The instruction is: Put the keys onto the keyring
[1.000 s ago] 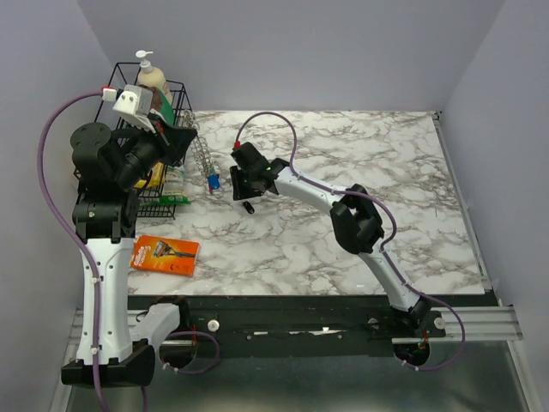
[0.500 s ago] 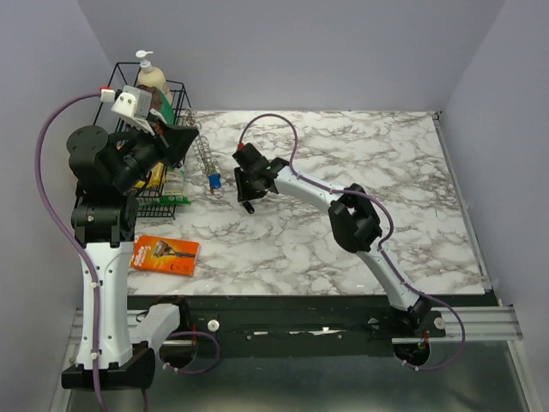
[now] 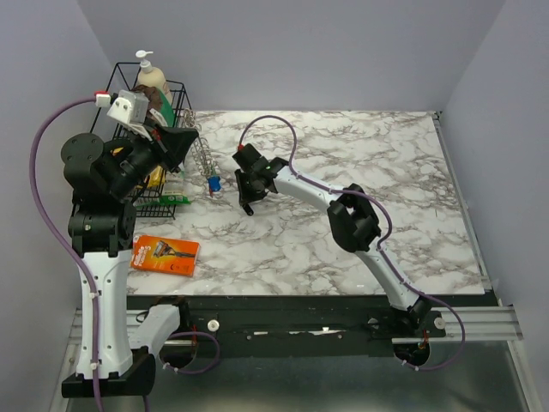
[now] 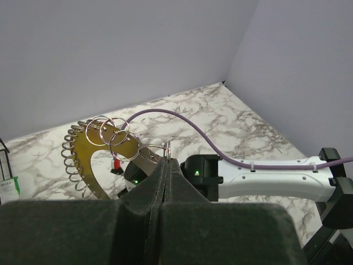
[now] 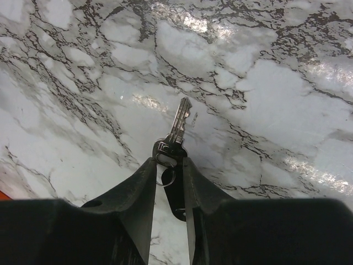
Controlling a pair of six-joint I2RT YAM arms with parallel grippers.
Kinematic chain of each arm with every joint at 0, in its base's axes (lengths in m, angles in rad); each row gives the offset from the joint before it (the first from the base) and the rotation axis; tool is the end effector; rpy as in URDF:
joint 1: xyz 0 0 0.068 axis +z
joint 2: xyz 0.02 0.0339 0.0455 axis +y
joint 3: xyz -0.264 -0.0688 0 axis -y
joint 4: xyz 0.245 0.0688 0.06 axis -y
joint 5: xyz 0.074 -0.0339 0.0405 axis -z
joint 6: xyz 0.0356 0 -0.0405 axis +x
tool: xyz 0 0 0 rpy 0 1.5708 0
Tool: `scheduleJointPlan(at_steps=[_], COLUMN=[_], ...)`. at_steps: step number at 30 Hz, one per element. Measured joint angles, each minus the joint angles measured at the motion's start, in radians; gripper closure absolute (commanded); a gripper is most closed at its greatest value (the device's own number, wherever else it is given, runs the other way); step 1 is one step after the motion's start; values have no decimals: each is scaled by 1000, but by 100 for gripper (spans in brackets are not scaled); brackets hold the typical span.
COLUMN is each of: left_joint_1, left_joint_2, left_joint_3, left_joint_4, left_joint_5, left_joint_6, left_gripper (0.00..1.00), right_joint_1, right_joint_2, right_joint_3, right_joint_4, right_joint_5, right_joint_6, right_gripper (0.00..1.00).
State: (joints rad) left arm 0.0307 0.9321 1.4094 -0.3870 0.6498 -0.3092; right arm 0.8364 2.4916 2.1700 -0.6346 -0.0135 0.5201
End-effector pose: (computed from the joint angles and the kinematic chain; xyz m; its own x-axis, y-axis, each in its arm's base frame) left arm 0.1552 -0.0168 0.5005 -0.0900 -0.2452 -0.9653 0.5779 0.7766 -0.2511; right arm 0.3647 0.4047 0.1632 -0.8465 -0.1961 -0.4949 -0.3765 0.8778 0.2961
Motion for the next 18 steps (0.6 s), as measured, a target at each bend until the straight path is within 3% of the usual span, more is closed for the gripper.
scheduleJointPlan(at_steps=[18], left_joint_1=[0], left_joint_2=[-21], left_joint_3=[-56], left_joint_4=[73], left_joint_5=[25], left_joint_6=[-44], left_gripper=[100], right_joint_1=[28], right_joint_2=[-78], right_joint_3=[-112], right_joint_4=[-65], right_joint_5=[82], right_joint_6=[-119], right_gripper=[67])
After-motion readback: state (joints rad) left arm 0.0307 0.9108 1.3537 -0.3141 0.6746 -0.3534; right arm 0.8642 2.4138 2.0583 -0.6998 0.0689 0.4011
